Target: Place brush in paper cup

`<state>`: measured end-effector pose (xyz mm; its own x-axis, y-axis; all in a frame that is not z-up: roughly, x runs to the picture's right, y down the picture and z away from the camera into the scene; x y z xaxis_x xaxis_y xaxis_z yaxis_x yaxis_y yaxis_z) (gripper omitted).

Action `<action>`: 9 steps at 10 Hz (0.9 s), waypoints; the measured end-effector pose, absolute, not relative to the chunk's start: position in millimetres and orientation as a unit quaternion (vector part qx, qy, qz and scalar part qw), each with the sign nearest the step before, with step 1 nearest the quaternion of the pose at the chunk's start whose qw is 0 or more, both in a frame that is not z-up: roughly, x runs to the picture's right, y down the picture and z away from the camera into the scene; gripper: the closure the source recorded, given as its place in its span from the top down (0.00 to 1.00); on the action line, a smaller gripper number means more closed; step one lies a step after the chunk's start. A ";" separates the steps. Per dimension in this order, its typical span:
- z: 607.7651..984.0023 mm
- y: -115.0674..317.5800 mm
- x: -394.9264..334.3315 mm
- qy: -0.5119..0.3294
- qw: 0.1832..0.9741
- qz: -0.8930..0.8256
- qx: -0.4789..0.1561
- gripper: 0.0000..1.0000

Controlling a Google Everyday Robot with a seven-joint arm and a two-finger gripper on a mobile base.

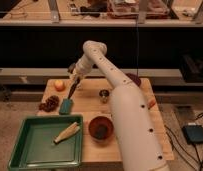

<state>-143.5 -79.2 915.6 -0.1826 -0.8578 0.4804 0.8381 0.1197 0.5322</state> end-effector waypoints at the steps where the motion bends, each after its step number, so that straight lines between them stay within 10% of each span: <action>1: 914.0 -78.5 -142.0 -0.390 0.634 -0.668 0.014 0.00; 9: 897.1 -82.6 -109.1 -0.393 0.671 -0.627 0.048 0.00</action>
